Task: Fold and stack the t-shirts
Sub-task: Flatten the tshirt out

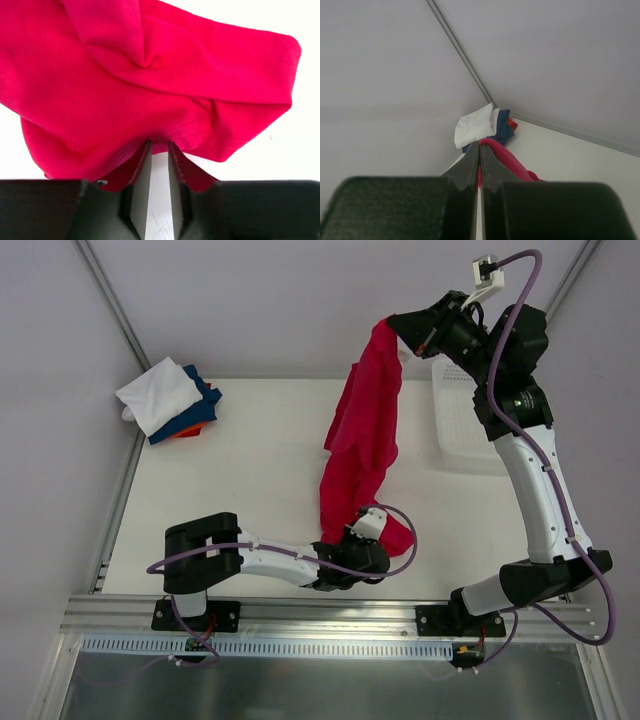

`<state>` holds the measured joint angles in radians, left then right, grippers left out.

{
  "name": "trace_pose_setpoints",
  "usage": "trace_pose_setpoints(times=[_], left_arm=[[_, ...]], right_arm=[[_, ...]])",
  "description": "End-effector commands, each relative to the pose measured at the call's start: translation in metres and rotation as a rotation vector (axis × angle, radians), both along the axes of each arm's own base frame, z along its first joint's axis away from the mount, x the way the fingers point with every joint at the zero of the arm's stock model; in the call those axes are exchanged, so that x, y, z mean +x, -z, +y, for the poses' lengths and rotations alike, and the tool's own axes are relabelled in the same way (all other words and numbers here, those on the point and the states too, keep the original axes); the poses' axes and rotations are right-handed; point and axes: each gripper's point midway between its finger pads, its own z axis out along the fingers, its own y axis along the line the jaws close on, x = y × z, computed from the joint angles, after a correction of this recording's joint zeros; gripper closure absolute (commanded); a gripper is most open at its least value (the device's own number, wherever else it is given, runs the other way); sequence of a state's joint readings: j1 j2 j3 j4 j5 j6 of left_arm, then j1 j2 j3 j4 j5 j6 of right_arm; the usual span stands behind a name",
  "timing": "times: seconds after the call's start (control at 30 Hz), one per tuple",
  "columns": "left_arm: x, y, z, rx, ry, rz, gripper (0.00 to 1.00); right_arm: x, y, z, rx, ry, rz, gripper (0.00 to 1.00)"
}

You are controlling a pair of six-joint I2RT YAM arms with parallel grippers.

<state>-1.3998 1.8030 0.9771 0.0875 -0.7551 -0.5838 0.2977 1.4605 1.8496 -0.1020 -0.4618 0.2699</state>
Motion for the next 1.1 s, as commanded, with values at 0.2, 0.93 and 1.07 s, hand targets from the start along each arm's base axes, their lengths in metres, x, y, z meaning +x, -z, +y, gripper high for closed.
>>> trace_pose_setpoints(times=[0.2, 0.93, 1.07], left_arm=[[0.005, -0.010, 0.004, -0.002, -0.047, -0.026, 0.83], [0.001, -0.011, -0.024, -0.032, -0.002, 0.016, 0.49], [-0.004, 0.006, -0.029, -0.025, 0.003, 0.057, 0.50]], right_arm=[[-0.027, -0.044, -0.011, 0.052, -0.013, -0.137, 0.99], [-0.025, -0.040, -0.013, 0.058, -0.023, -0.138, 0.99], [-0.029, -0.039, -0.015, 0.055, -0.020, -0.143, 0.99]])
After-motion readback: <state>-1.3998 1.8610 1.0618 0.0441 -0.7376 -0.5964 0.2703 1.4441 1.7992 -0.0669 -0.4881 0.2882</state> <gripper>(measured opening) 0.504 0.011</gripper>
